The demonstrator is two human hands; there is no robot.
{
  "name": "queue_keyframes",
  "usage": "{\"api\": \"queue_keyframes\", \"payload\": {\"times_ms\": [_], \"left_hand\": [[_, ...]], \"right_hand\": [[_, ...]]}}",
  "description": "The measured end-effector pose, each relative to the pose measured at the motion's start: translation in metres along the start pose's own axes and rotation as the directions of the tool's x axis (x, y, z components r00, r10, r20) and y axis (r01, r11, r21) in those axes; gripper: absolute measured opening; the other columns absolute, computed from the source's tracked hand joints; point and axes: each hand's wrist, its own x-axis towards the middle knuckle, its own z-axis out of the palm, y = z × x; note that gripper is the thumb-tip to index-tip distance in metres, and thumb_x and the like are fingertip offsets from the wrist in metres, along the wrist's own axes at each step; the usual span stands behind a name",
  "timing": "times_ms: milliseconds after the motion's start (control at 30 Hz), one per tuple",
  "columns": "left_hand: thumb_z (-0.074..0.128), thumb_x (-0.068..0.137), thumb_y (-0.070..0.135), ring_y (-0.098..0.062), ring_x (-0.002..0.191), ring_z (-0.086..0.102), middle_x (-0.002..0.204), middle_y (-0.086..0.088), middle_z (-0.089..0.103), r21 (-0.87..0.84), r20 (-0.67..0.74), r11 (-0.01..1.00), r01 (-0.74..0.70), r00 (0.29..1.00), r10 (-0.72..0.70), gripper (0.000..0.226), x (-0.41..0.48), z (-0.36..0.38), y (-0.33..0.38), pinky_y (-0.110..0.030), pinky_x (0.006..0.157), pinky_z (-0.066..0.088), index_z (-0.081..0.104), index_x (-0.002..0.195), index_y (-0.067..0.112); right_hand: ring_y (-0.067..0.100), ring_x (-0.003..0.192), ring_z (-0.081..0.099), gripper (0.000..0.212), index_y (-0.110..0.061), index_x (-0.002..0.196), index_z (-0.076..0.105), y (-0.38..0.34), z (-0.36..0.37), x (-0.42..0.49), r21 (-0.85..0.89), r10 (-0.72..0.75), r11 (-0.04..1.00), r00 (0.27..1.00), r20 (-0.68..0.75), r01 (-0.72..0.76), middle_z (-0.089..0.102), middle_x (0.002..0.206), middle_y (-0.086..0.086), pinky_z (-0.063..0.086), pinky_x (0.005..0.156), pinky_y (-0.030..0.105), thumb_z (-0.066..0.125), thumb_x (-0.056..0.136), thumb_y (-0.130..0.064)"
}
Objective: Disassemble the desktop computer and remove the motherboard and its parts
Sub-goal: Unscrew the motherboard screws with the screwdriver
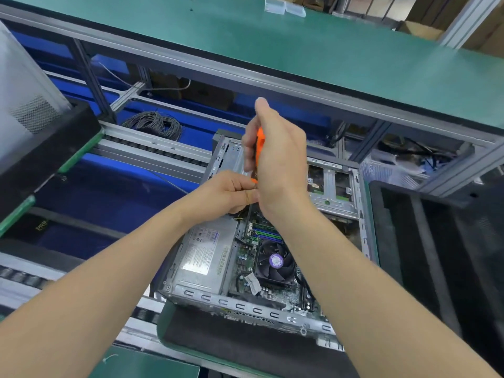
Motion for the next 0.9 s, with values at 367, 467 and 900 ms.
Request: {"api": "queue_keyframes", "payload": {"times_ms": [367,467,900], "left_hand": [[0.059,0.1,0.013,-0.016,0.053,0.025,0.058,0.008,0.034,-0.103,0.127,0.992,-0.074,0.988,0.087,0.042,0.019,-0.018,0.029,-0.033,0.051,0.02,0.07,0.074,0.044],[0.063,0.099,0.022,-0.022,0.051,0.024,0.055,-0.007,0.035,-0.149,0.099,0.988,-0.044,0.993,0.059,0.027,0.02,-0.015,0.017,-0.039,0.049,0.019,0.071,0.075,0.027],[0.066,0.097,0.038,-0.051,0.067,0.039,0.087,-0.007,0.076,-0.221,-0.028,0.968,-0.116,0.993,0.112,0.01,0.0,-0.003,-0.01,-0.049,0.058,0.037,0.077,0.098,0.037]], "right_hand": [[0.014,0.039,0.031,0.039,-0.012,0.046,0.043,0.013,-0.029,0.031,0.171,-0.097,0.984,0.965,0.243,0.055,0.032,0.046,0.006,0.027,0.051,0.02,0.049,0.084,-0.019],[0.013,0.035,0.025,0.037,-0.012,0.047,0.043,0.014,-0.035,0.042,0.234,-0.055,0.969,0.855,0.516,-0.079,0.029,0.043,0.004,0.026,0.047,0.016,0.051,0.081,-0.024],[0.01,0.036,0.018,0.037,-0.016,0.052,0.042,0.013,-0.022,0.062,0.07,-0.035,0.914,0.096,0.995,-0.4,0.03,0.041,0.001,0.015,0.04,0.021,0.061,0.081,-0.027]]}}
